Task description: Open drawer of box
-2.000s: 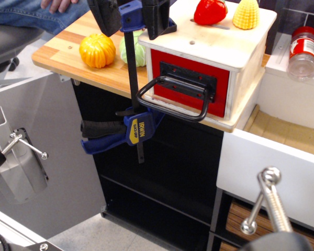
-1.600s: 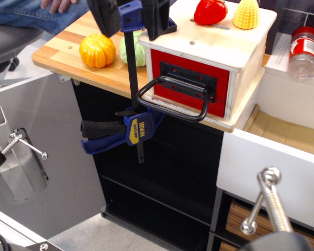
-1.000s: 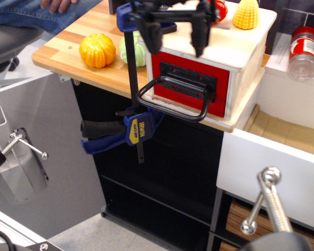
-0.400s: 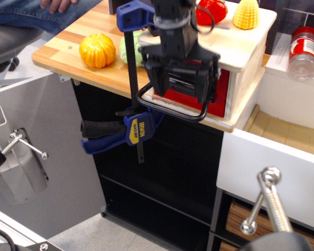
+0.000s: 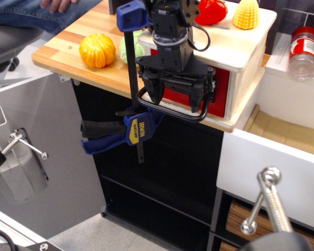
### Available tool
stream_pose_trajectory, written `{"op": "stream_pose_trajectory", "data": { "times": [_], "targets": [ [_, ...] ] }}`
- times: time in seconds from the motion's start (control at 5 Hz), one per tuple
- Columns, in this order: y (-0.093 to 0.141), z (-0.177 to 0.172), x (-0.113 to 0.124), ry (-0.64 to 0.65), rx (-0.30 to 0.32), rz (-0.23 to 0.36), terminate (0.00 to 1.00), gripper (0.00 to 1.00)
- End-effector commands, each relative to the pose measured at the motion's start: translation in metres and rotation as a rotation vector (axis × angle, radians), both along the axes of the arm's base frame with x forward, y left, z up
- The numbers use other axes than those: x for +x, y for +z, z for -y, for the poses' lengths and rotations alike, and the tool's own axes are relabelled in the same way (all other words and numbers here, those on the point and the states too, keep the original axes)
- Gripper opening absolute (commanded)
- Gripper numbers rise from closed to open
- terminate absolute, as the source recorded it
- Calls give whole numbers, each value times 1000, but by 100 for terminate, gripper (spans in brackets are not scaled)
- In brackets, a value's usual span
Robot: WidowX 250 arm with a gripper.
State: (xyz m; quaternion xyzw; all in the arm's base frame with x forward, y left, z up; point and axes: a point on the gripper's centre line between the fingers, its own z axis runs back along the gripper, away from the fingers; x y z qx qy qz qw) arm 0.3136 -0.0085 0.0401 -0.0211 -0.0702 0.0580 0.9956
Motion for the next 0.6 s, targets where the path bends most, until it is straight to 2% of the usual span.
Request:
{"op": "stream_pose_trajectory", "data": {
  "times": [0.0, 0.2, 0.4],
  "targets": [
    [-1, 3, -19, -9, 64, -36, 0, 100],
    [-4, -1, -49, 7, 88, -102, 0, 100],
    [-4, -2, -72, -6, 85, -112, 0, 100]
  ]
}}
